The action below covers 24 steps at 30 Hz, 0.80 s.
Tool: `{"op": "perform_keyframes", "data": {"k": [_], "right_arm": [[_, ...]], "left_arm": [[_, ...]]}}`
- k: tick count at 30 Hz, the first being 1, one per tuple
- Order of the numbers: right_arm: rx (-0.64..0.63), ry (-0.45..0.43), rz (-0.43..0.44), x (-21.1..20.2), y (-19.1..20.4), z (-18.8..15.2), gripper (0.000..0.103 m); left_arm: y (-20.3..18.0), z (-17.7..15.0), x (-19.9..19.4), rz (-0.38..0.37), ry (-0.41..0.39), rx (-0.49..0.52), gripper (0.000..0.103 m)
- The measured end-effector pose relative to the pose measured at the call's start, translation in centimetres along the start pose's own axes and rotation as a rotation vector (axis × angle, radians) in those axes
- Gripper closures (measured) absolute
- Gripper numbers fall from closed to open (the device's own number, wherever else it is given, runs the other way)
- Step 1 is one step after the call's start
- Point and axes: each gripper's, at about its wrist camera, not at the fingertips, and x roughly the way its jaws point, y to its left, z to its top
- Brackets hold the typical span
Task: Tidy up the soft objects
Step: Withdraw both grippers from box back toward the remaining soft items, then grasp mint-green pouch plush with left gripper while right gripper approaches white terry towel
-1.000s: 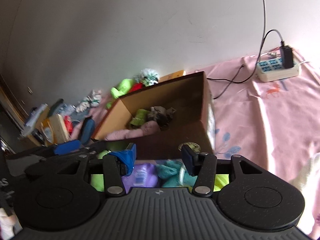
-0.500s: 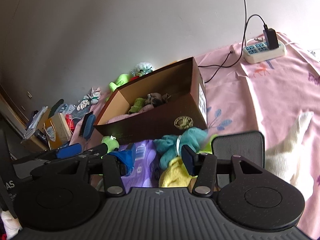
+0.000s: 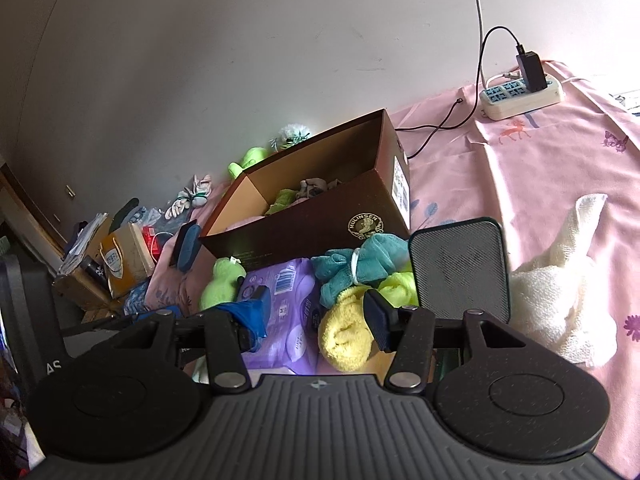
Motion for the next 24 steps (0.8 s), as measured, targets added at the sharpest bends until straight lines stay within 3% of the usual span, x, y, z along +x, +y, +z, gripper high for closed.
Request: {"op": "perform_keyframes", "data": {"k": [18,24], "right_arm": [[0.030,0.027,0.000,-0.9,-2.0,-1.8,0.067],[0.032,0.023,-0.015,-1.4,-3.1,-2.2,0.067]], "left_arm": [[1.1,-3.0,0.4,-0.003,0.066,-0.025,0.043],[3.9,-4.8,1.0,-0.021,0.082,-0.068,0.043]]}}
